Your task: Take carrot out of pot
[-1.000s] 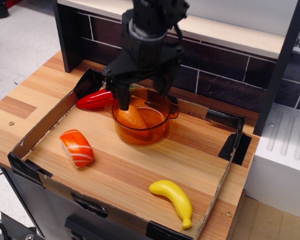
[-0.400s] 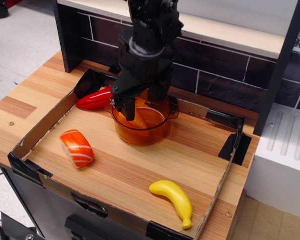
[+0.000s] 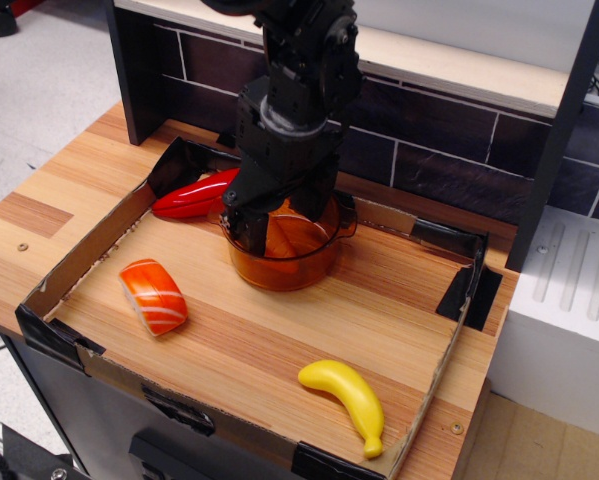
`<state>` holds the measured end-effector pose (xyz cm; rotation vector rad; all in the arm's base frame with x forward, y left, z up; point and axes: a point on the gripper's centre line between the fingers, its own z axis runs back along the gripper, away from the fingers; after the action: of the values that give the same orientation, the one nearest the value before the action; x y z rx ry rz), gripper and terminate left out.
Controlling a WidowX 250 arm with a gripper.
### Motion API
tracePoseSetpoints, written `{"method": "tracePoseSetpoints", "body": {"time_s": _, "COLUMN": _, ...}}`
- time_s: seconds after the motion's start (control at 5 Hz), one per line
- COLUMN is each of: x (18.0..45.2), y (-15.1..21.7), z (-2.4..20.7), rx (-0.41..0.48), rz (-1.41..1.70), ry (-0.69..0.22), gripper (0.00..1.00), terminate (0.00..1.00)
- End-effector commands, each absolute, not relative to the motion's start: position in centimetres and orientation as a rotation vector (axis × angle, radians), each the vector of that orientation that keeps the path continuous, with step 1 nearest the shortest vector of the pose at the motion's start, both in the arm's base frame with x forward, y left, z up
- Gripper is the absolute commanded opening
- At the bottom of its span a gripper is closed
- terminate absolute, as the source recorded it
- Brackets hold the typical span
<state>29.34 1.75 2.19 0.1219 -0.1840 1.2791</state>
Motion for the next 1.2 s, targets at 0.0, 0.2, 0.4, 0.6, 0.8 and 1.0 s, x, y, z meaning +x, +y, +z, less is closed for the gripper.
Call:
{"method": "tracePoseSetpoints", "body": {"time_s": 0.0, "x": 30.0, "y": 1.7, "z": 2.1, "rx": 0.125, "rz": 1.297, "ry": -0.246, "gripper": 1.0, "terminate": 0.0}}
{"method": "tracePoseSetpoints", "body": {"time_s": 0.2, "x": 30.1, "y": 1.7, "z": 1.8, "rx": 0.127, "rz": 1.305, "ry": -0.254, "gripper": 1.0, "terminate": 0.0}}
{"method": "tracePoseSetpoints", "body": {"time_s": 0.4, "x": 30.1, "y": 1.5, "z": 1.4, "rx": 0.132, "rz": 1.307, "ry": -0.259, "gripper": 1.0, "terminate": 0.0}}
{"method": "tracePoseSetpoints", "body": {"time_s": 0.6, "x": 30.1, "y": 1.6, "z": 1.2, "rx": 0.129, "rz": 1.309, "ry": -0.258, "gripper": 0.0, "terminate": 0.0}}
{"method": "tracePoseSetpoints", "body": {"time_s": 0.8, "x": 30.0, "y": 1.6, "z": 2.2, "rx": 0.112, "rz": 1.312, "ry": -0.261, "gripper": 0.0, "terminate": 0.0}}
{"method": "tracePoseSetpoints", "body": {"time_s": 1.0, "x": 30.0, "y": 1.0, "z": 5.3, "rx": 0.056, "rz": 1.321, "ry": -0.299, "gripper": 0.0, "terminate": 0.0}}
